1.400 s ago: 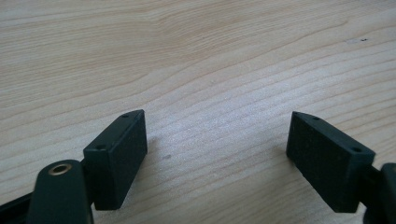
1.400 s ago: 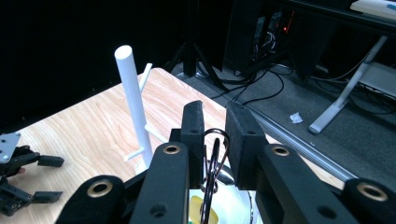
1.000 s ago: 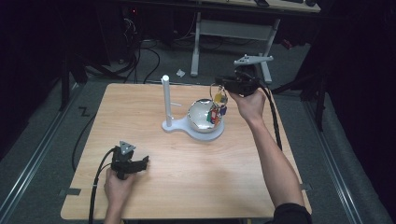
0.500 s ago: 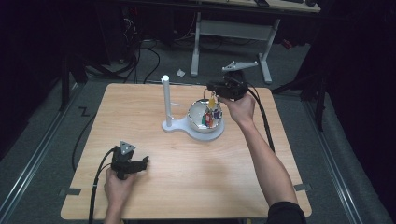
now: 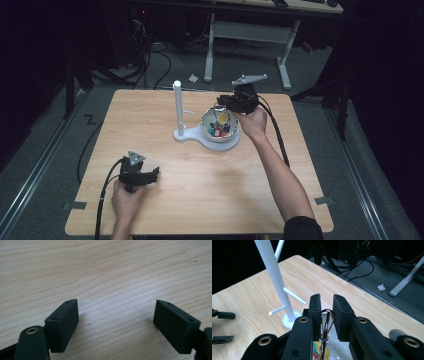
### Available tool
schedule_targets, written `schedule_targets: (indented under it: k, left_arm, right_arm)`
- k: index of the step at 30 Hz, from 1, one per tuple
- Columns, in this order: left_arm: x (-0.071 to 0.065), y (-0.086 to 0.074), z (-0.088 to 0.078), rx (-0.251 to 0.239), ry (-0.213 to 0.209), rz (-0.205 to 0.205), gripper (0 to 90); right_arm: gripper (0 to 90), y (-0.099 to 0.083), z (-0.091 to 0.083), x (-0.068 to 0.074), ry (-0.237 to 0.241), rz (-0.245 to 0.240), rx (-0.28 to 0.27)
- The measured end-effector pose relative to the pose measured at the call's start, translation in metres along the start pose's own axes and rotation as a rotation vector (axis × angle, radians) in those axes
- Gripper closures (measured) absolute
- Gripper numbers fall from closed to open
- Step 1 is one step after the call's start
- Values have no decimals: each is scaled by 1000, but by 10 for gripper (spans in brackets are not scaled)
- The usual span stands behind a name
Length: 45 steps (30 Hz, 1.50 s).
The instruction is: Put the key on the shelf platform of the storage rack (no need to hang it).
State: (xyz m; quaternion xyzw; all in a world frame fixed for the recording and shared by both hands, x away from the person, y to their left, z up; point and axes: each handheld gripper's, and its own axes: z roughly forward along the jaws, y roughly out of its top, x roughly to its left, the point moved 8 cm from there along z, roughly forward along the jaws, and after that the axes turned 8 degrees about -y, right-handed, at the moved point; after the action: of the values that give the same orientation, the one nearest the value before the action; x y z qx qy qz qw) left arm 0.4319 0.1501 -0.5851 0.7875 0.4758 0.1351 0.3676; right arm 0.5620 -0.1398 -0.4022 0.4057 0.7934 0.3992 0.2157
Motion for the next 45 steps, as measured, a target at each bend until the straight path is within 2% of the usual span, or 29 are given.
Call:
schedule_targets:
  k: [8, 12, 23, 36, 41, 45]
  left_arm:
    - [0, 0, 0, -2, 0, -2, 208]
    - [0, 0, 0, -1, -1, -1, 208]
    - [0, 0, 0, -1, -1, -1, 208]
    - [0, 0, 0, -1, -1, -1, 208]
    - [0, 0, 0, -1, -1, -1, 208]
    - [0, 0, 0, -1, -1, -1, 208]
  right_arm:
    - [783, -17, 15, 2, 5, -11, 39]
    - [782, -27, 23, 0, 2, -1, 66]
    - [779, -41, 31, -2, 7, 10, 89]
    - [765, -54, 44, 6, 13, -29, 142]
    - [728, -55, 45, 7, 21, -30, 145]
    - [652, -54, 42, 6, 31, 9, 134]
